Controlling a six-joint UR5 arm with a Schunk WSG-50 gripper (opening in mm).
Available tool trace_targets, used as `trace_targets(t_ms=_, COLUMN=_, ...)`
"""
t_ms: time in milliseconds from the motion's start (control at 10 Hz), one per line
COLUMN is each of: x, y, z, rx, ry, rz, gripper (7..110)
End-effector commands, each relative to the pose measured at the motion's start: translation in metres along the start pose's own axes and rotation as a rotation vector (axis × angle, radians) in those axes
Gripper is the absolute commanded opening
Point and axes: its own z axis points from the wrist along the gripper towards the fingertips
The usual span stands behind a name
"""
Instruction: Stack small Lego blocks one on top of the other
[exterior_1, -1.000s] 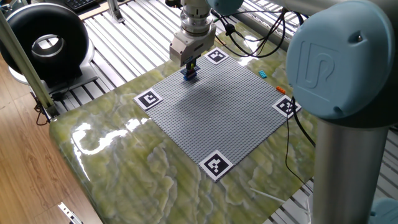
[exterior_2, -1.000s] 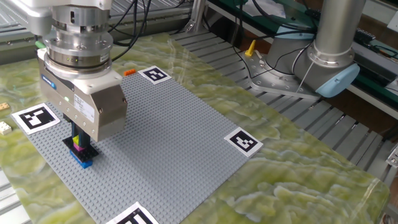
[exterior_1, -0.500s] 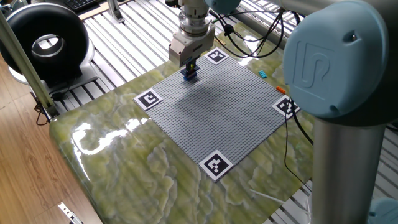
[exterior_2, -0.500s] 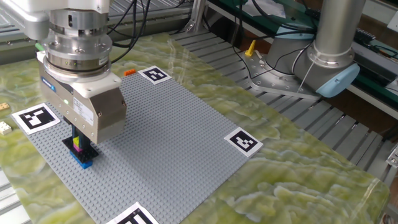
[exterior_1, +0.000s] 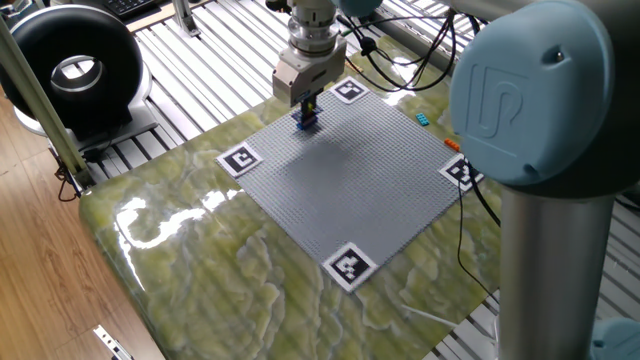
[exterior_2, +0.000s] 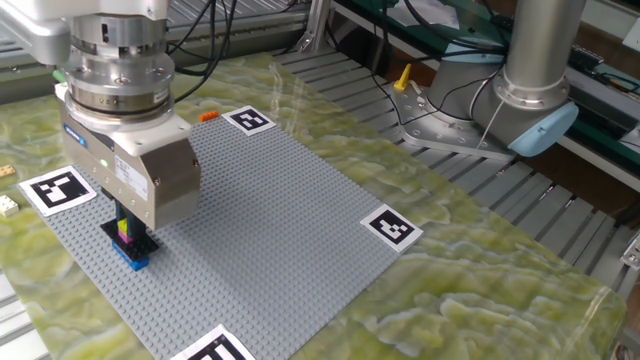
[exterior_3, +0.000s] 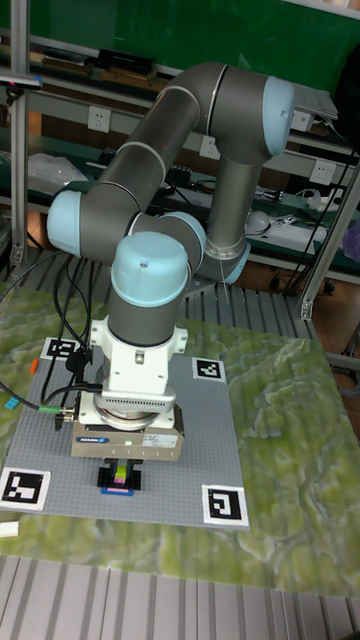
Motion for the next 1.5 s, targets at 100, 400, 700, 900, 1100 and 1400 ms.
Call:
trace_targets(t_ms=100, x=-0.008, y=0.013, z=0.001, rx=-0.058, ry=-0.016, rz=-0.043, gripper=22)
trace_targets(t_ms=400, x=-0.012, y=0.004, z=0.001, rx=-0.023, ry=-0.033, rz=-0.090, gripper=66)
trace_targets(t_ms=700, x=-0.003, y=0.000, z=-0.006, rx=0.014, ry=-0.005, rz=-0.088, gripper=66)
trace_targets(t_ms=900, x=0.001, y=0.013, z=-0.021, rx=0.015, ry=0.011, rz=-0.061, gripper=66)
trace_targets(t_ms=1100, x=-0.003, y=0.027, z=-0.031, rx=-0.016, ry=-0.004, rz=-0.053, gripper=44)
trace_targets(t_ms=1400, x=-0.009, y=0.031, z=-0.029, rx=-0.033, ry=-0.016, rz=-0.030, gripper=44)
